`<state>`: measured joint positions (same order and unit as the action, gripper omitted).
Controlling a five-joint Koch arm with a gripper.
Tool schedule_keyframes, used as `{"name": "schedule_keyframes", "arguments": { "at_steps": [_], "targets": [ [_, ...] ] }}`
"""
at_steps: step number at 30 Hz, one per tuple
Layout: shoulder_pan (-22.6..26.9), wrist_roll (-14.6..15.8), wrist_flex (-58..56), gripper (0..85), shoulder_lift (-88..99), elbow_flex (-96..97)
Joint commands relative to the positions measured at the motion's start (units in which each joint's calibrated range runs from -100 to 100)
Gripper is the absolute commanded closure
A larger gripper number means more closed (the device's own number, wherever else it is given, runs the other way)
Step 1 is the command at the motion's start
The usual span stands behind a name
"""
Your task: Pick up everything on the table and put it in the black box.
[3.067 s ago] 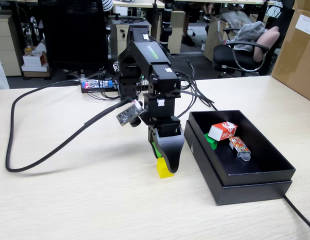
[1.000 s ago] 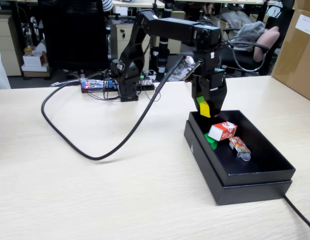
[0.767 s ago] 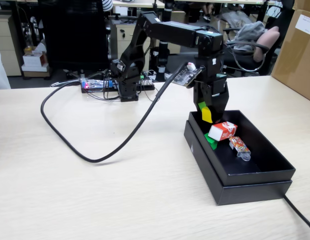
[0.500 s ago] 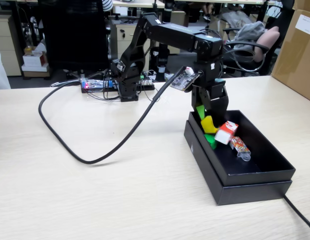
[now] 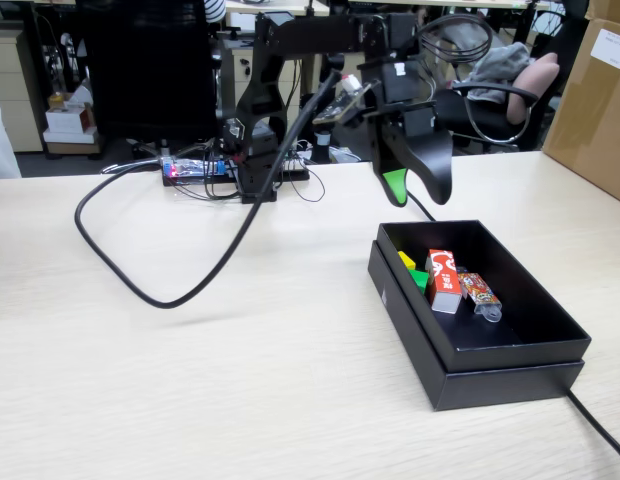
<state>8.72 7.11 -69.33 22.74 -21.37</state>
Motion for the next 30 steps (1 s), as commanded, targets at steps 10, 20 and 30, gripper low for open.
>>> {"name": "schedule_keyframes", "arguments": {
  "at_steps": [10,20,30],
  "targets": [
    [-10.5,-7.2,18.1,42.4,10.7,25.5],
    [-11.3,-9.8,34.4,42.4,32.6,58.5],
    [-10.5,-9.7,45.4,42.4,55.1,80.3]
  ]
}}
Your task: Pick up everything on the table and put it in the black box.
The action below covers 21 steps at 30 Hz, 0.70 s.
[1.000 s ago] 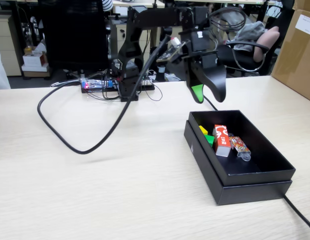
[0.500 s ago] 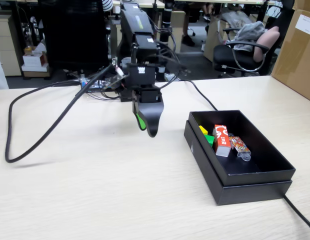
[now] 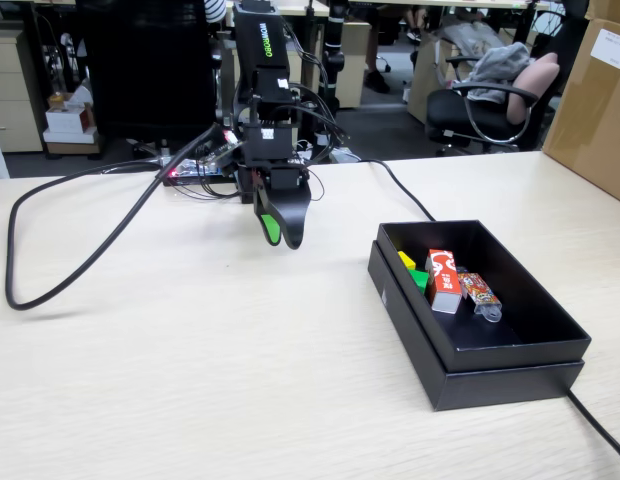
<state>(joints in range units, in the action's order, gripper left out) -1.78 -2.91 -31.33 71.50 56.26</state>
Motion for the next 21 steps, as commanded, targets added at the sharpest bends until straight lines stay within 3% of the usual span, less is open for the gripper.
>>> {"name": "schedule_keyframes", "arguments": {
  "at_steps": [1,4,10,21],
  "targets": [
    [-0.1,0.4,10.0,42.4,8.2,5.5],
    [0.3,0.7,12.9,42.4,12.7,10.4],
    [2.1,4.0,11.2,42.4,15.8,12.5],
    [1.8,3.9,14.1,41.4,18.3,20.8]
  ]
}}
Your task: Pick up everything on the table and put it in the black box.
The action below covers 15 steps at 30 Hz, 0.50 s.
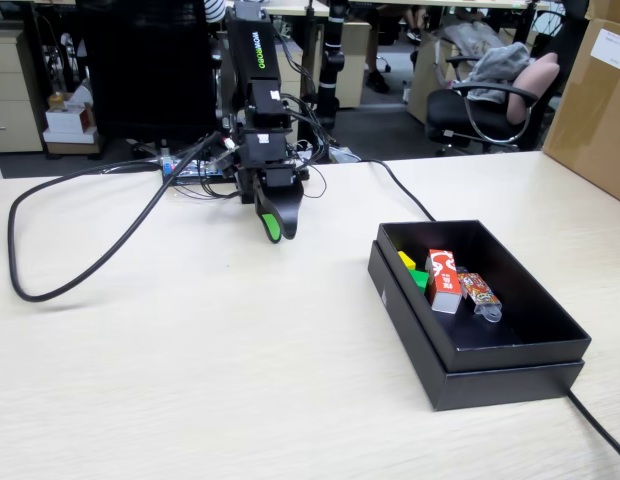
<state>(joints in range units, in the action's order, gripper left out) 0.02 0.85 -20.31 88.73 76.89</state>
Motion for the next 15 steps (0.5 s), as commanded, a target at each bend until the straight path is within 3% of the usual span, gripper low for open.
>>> {"name": "schedule_keyframes", "arguments": {
  "at_steps": [1,15],
  "targets": [
    [0.0,0.1,4.4,41.4,1.1,1.7],
    [-0.1,-0.3,11.5,39.4,1.1,11.5]
  ]
}}
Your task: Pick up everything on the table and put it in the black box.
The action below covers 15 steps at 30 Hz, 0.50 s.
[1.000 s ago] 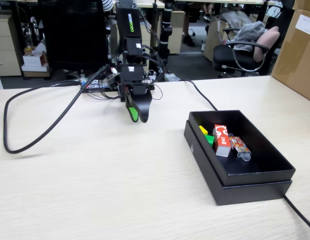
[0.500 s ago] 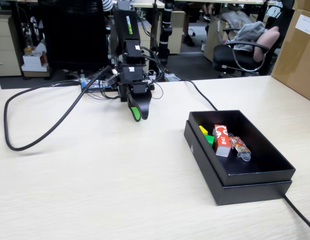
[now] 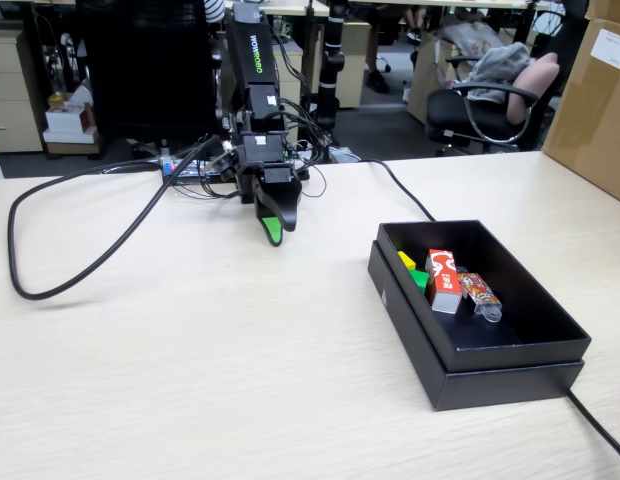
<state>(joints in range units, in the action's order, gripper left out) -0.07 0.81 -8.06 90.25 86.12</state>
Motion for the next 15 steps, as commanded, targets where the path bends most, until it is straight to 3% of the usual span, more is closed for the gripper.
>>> {"name": "schedule_keyframes", "arguments": {
  "at_steps": [1,15],
  "targets": [
    [-0.1,-0.3,-0.7,39.2,0.0,2.6],
    [-0.9,-0.2,-0.7,36.7,3.8,4.5]
  ]
}}
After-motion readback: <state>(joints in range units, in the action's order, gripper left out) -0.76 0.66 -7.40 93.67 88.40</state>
